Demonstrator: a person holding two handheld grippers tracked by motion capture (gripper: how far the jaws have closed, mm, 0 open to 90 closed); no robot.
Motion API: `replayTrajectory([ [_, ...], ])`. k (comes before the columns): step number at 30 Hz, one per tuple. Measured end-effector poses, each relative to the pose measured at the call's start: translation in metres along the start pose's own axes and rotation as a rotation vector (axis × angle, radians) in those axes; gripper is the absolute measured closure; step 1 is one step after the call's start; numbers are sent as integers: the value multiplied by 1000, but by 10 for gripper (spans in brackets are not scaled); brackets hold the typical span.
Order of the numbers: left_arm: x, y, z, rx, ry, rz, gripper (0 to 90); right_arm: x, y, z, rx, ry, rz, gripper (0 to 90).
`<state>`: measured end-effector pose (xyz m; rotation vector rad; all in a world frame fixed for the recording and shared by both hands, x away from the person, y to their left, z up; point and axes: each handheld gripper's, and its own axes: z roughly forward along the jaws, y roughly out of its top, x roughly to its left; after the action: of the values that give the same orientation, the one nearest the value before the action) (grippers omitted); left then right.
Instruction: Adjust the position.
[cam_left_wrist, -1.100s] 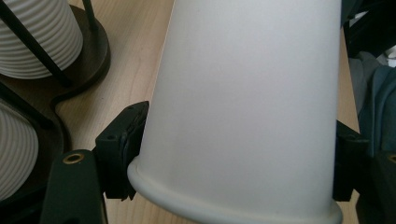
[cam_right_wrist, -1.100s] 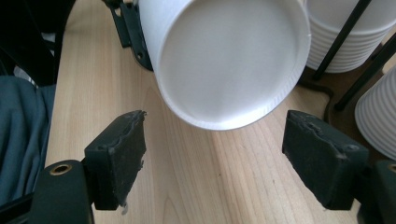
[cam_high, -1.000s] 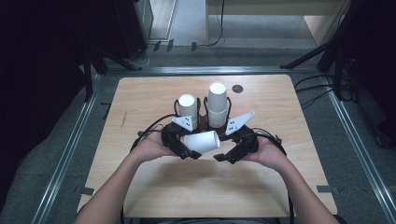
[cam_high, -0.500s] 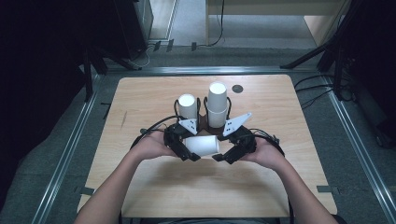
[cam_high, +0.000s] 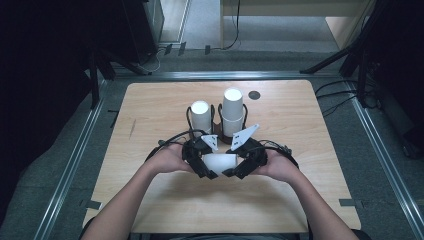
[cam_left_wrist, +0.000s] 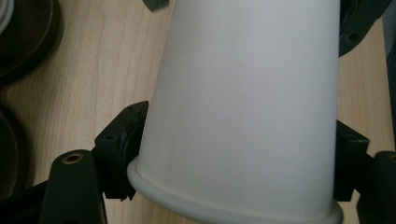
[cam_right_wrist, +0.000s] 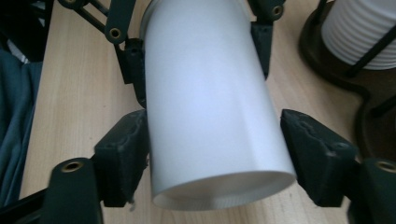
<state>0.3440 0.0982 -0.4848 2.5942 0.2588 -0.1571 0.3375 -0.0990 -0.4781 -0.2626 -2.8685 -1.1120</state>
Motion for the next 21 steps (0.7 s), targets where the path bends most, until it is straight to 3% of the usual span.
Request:
replayTrajectory([
  [3, -1, 0, 1, 5, 5, 8, 234, 1, 1, 2, 23, 22, 17, 307],
  [8, -4, -3, -1, -22, 19, 10, 205, 3, 4, 1, 35, 26, -8, 324],
  [11, -6, -4, -2, -58, 20, 1, 142, 3, 4, -3, 14, 29, -2, 323],
  [12, -7, -4, -3, -65, 40, 6, 117, 2, 4, -5, 5, 27, -1, 323],
  [21, -6, -7, -14, -163, 73, -28, 77, 1, 2, -16, -51, 32, -9, 320],
])
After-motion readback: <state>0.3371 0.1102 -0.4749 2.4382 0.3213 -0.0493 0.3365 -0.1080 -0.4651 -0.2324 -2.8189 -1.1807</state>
